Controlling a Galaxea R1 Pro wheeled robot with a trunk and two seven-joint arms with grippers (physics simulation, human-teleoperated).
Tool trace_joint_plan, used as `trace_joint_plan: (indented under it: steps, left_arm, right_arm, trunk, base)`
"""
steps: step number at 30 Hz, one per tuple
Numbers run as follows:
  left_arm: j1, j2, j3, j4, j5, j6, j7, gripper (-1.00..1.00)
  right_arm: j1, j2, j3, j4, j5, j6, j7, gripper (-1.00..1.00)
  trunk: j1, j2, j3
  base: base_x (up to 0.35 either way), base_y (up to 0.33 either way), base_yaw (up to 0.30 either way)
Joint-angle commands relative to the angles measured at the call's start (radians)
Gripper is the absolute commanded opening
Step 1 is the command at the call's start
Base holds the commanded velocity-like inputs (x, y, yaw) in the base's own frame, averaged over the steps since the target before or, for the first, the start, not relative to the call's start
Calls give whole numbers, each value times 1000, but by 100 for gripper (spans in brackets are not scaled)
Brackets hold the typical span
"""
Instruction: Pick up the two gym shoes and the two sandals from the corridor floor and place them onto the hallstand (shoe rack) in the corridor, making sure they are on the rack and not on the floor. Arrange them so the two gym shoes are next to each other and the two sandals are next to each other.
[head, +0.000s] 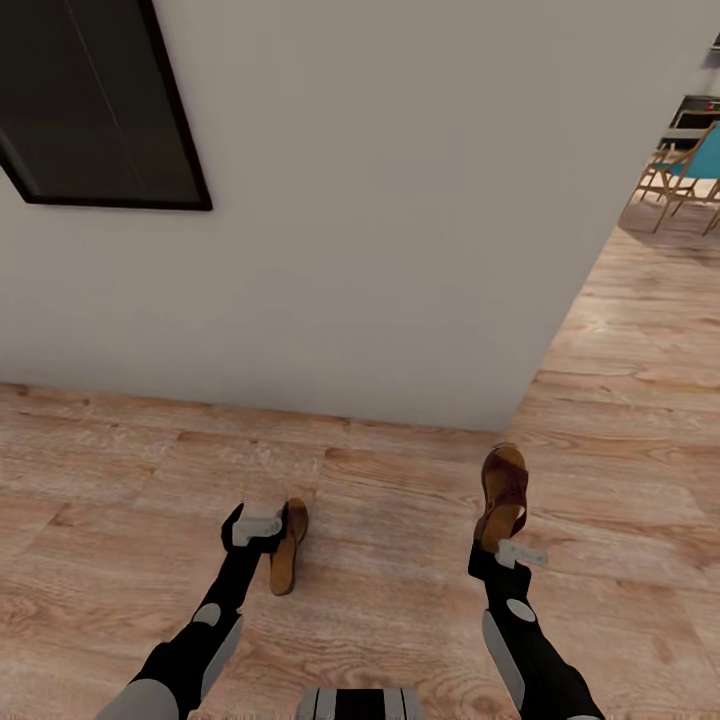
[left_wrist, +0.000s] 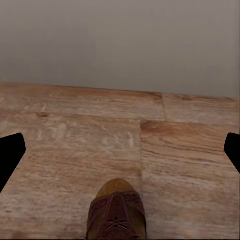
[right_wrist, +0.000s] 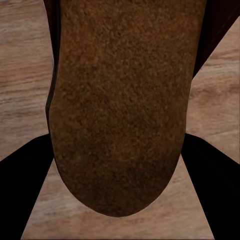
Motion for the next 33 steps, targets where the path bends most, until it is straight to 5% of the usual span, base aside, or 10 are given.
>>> trace_joint_plan:
  steps: [1,10,18,33]
  left_arm:
    - [-1,0,-3,1,7,-3,-1,100]
    - [-1,1,-1,2,6,-2,-1,100]
    - [-1,1,-1,2,1,-1,-1,100]
    - [-1,-2,-4,0,0,-1,-1,100]
  right_arm:
    - [0,1,-1,0,-9,-6,0,-100]
    - [0,-2,-1,-58,-9,3,0,-100]
    - [0,-1,-1,-275,-9,204,0,-100]
    - [3,-1,-1,-294,-9,223,0,-100]
  trunk:
    - [0,-1,-6]
    - [4,-3,-56]
    - [8,-5,-100]
    - [15,-8,-183]
  base:
    - [0,0,0]
    - [0,0,0]
    - [0,0,0]
    - [0,0,0]
